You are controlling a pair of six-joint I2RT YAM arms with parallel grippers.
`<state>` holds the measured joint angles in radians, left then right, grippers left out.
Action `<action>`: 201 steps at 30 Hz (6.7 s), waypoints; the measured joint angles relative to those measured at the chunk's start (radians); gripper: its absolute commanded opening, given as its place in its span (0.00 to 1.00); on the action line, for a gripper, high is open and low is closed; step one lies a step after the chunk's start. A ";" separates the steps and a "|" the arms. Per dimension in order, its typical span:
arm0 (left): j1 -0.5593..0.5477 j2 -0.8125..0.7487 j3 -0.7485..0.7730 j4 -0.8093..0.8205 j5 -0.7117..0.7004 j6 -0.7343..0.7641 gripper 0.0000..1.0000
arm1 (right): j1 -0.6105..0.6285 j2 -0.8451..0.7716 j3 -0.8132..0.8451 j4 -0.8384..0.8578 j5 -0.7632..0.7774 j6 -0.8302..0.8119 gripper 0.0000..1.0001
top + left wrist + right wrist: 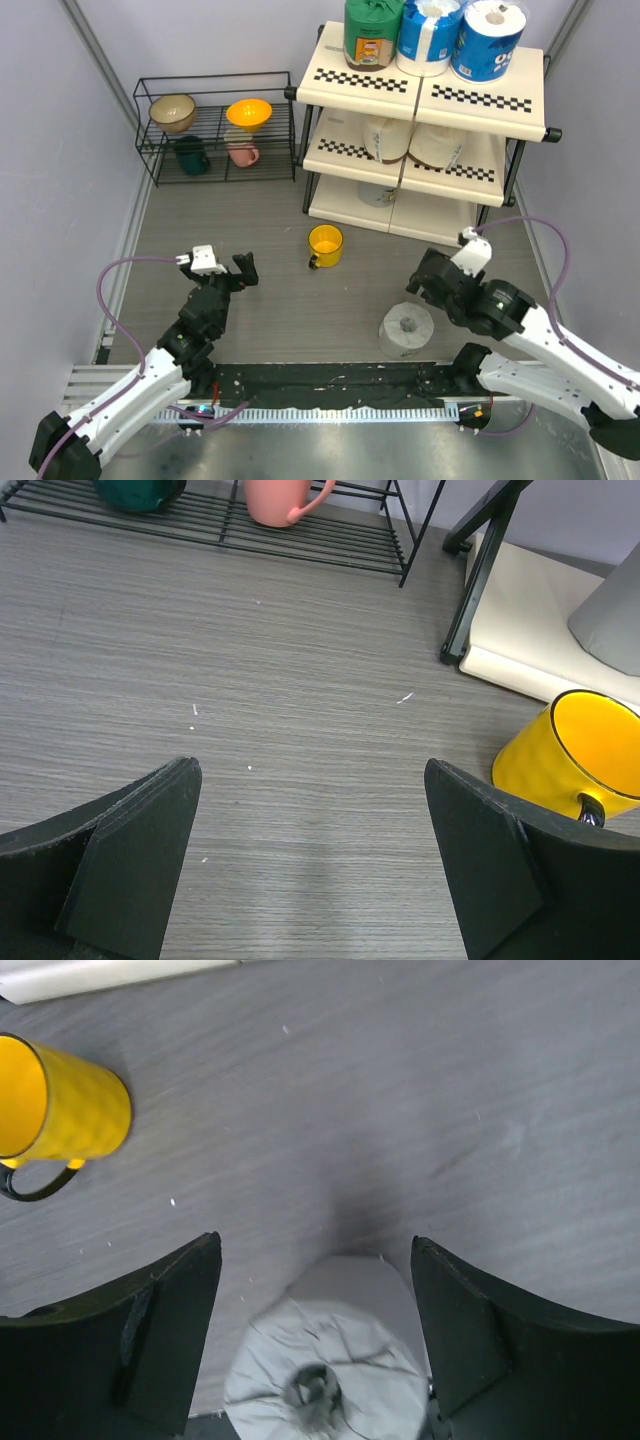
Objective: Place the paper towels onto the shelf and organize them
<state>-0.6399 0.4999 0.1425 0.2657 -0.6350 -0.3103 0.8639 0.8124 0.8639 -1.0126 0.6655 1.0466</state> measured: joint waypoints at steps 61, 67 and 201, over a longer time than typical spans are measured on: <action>0.000 0.013 0.000 0.000 0.000 0.000 1.00 | 0.000 -0.247 -0.145 -0.064 -0.117 0.052 0.28; 0.000 0.013 0.000 0.000 0.001 0.000 1.00 | -0.001 -0.105 -0.119 0.090 0.038 -0.011 0.28; 0.001 -0.005 0.000 0.000 0.003 -0.004 1.00 | -0.523 0.585 -0.477 1.590 0.347 0.001 0.75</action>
<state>-0.6392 0.4946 0.1425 0.2653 -0.6319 -0.3141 0.3408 1.3975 0.3870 0.5777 1.0122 1.0473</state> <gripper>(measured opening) 0.996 0.746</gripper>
